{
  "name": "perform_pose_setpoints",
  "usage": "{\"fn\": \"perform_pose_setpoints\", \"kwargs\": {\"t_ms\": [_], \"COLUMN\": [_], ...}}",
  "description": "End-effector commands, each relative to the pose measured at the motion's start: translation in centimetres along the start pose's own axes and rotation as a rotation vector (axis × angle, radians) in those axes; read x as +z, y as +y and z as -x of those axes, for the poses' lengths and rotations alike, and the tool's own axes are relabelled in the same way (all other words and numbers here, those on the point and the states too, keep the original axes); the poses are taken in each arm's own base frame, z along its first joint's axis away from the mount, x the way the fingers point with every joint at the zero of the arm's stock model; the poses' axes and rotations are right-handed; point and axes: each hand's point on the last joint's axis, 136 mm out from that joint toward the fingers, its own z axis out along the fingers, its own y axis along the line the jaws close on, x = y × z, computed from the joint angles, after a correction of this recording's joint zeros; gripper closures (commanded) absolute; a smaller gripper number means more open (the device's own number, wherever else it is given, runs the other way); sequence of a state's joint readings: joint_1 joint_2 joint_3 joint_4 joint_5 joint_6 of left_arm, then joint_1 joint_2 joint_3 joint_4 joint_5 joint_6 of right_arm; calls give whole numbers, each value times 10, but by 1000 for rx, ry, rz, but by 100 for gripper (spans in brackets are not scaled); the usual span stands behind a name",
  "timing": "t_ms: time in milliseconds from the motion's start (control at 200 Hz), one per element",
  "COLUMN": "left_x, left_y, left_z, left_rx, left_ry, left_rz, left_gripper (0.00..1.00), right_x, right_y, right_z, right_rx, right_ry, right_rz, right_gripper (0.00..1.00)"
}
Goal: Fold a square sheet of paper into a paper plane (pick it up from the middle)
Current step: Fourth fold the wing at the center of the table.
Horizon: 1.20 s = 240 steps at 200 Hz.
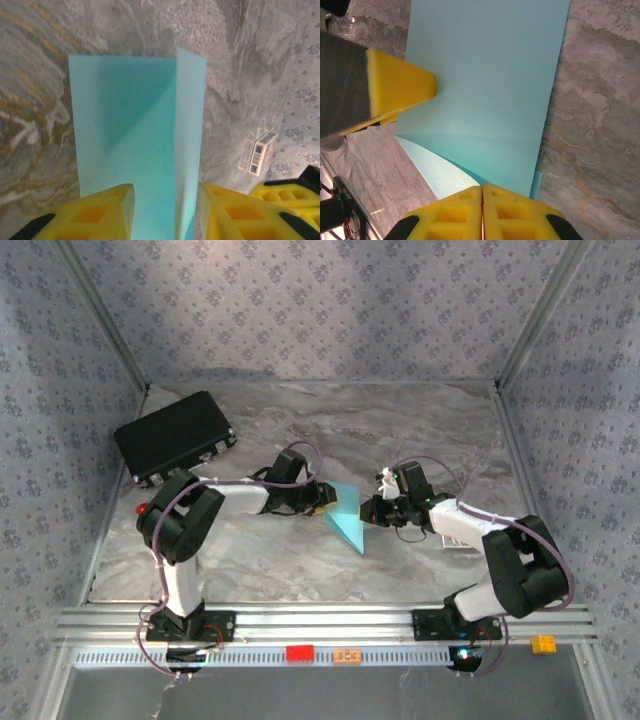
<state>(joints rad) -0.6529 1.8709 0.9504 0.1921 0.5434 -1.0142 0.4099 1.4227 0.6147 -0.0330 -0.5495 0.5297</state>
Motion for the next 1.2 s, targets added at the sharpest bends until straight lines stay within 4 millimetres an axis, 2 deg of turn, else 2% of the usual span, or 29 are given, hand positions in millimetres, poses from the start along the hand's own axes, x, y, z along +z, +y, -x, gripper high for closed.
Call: {"fn": "perform_pose_setpoints", "kwargs": {"t_ms": [0, 120, 225, 335, 510, 690, 819, 969, 1054, 1194], "left_x": [2, -4, -15, -28, -41, -32, -28, -30, -31, -32], "left_y": [-13, -5, 2, 6, 7, 0, -4, -11, -15, -17], "left_z": [10, 14, 15, 16, 14, 9, 8, 8, 7, 8], "left_rx": [15, 2, -25, -44, -49, -28, -14, 10, 25, 29], "left_ry": [-7, -61, -131, -207, -279, -245, -230, -220, -217, -216], "left_rz": [-53, -33, -16, -1, 11, -1, -19, -35, -41, -45], "left_gripper": [77, 93, 98, 100, 100, 95, 88, 82, 82, 82], "right_x": [-4, -9, -20, -33, -38, -29, -24, -7, -2, 5], "right_y": [2, -1, -4, -5, 9, 26, 28, 35, 33, 40], "right_z": [-1, 2, 3, 6, 7, -7, -16, -42, -46, -47], "right_rx": [-15, -25, -56, -110, -237, -519, -656, -939, -1031, -1094], "right_ry": [-1, -22, -60, -115, -212, -299, -311, -227, -223, -257], "right_rz": [10, -33, -97, -168, -176, -211, -252, -324, -401, -434], "right_gripper": [88, 79, 62, 58, 55, 47, 47, 48, 49, 50]}}
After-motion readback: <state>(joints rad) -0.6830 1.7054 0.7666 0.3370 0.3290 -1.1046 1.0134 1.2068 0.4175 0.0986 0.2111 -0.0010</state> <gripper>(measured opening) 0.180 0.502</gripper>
